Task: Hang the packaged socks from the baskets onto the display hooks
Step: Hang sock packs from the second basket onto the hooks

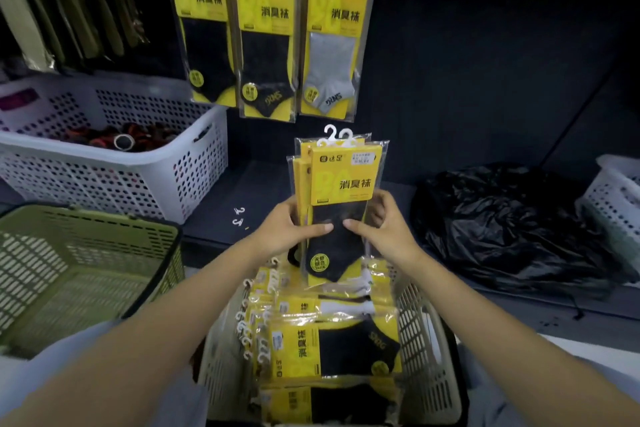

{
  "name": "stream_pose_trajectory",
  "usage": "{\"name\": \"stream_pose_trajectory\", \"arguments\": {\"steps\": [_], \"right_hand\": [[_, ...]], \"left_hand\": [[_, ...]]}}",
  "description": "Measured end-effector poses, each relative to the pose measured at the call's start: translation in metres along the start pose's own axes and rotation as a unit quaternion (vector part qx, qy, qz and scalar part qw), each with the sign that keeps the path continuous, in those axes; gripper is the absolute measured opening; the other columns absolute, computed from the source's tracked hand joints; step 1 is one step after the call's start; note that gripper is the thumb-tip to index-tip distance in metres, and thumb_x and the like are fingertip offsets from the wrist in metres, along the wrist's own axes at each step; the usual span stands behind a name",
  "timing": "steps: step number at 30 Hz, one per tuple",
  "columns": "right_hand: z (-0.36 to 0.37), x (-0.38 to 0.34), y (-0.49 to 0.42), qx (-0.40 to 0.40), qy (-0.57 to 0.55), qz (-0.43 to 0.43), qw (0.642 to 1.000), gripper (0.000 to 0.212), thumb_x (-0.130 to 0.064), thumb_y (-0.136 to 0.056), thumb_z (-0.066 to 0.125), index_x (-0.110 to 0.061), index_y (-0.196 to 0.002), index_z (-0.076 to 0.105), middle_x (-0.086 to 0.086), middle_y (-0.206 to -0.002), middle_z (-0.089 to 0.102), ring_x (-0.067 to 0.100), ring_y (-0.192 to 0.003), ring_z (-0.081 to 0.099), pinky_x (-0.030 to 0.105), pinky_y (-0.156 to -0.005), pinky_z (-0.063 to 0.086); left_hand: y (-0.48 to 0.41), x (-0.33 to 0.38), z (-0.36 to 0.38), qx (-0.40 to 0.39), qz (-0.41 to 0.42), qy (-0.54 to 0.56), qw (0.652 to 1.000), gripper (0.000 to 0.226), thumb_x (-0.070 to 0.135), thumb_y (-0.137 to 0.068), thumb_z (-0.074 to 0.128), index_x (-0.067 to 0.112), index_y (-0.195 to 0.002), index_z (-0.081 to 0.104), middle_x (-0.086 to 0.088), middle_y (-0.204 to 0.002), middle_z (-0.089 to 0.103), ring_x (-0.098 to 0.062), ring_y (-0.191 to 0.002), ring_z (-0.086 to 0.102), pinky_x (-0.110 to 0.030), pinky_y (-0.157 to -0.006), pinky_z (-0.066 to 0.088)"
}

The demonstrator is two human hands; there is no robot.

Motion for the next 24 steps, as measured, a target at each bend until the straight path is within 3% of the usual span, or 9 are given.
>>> {"name": "stream_pose_trajectory", "arguments": {"steps": [4,9,11,14,17,20,24], "right_hand": [[0.008,-0.054,-0.022,0.085,-0.090,-0.059,0.991,0.030,-0.016,-0.080,0.075,-0.023,-0.101,0.054,-0.005,-0.099,0.066,-0.003,-0.083,0.067,0.012,-0.067,0.052],[0.021,-0.108,-0.053,0.096,-0.084,-0.068,0.989,0.022,-0.025,-0.077,0.077,-0.015,-0.076,0.057,0.009,-0.085,0.062,0.017,-0.078,0.061,0.034,-0.078,0.052],[0.024,-0.120,-0.063,0.064,-0.092,-0.065,0.992,0.020,-0.026,-0.077,0.076,-0.017,-0.072,0.059,0.006,-0.085,0.069,0.016,-0.077,0.067,0.031,-0.075,0.055],[0.025,-0.130,-0.076,0.054,-0.102,-0.059,0.992,0.010,-0.025,-0.082,0.072,-0.021,-0.083,0.062,-0.004,-0.078,0.074,0.005,-0.070,0.069,0.017,-0.061,0.053],[0.020,-0.137,-0.091,0.091,-0.110,-0.052,0.988,0.007,-0.021,-0.088,0.067,-0.017,-0.092,0.063,0.000,-0.083,0.072,0.010,-0.071,0.068,0.026,-0.067,0.054],[0.010,-0.146,-0.104,0.144,-0.121,-0.055,0.981,0.009,-0.020,-0.093,0.060,-0.014,-0.098,0.064,0.005,-0.085,0.071,0.017,-0.074,0.065,0.034,-0.071,0.052],[-0.001,-0.162,-0.123,0.192,-0.126,-0.061,0.971,0.012,-0.019,-0.094,0.058,-0.014,-0.104,0.063,0.008,-0.089,0.071,0.024,-0.083,0.065,0.042,-0.083,0.052]], "left_hand": [[-0.013,0.056,-0.023,0.041,0.055,0.041,0.997,0.038,0.032,-0.072,0.080,0.036,-0.103,0.058,0.022,-0.094,0.071,0.003,-0.087,0.067,-0.007,-0.065,0.049],[-0.024,0.088,-0.043,0.140,0.076,0.113,0.981,0.058,0.056,-0.050,0.081,0.036,-0.101,0.061,0.017,-0.093,0.072,-0.001,-0.084,0.069,-0.014,-0.065,0.052],[-0.027,0.095,-0.055,0.169,0.070,0.121,0.976,0.059,0.067,-0.048,0.073,0.039,-0.098,0.059,0.021,-0.089,0.071,0.005,-0.081,0.067,-0.012,-0.064,0.049],[-0.030,0.102,-0.072,0.195,0.079,0.134,0.968,0.052,0.074,-0.055,0.059,0.042,-0.096,0.059,0.027,-0.090,0.068,0.014,-0.078,0.062,-0.007,-0.060,0.044],[-0.032,0.106,-0.088,0.226,0.096,0.157,0.957,0.055,0.072,-0.059,0.058,0.038,-0.102,0.060,0.021,-0.101,0.066,0.007,-0.089,0.060,-0.015,-0.070,0.044],[-0.032,0.106,-0.107,0.275,0.095,0.191,0.937,0.059,0.066,-0.070,0.056,0.033,-0.118,0.055,0.015,-0.109,0.063,0.002,-0.093,0.058,-0.018,-0.070,0.045],[-0.029,0.099,-0.127,0.317,0.096,0.196,0.923,0.059,0.063,-0.074,0.055,0.029,-0.122,0.055,0.008,-0.114,0.063,-0.015,-0.108,0.058,-0.032,-0.089,0.043]]}}
Point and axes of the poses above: each hand's wrist, its own y-axis away from the middle knuckle, its own z-axis out of the palm, x = y × z, the point moved 1 cm from there along -y, towards the middle knuckle
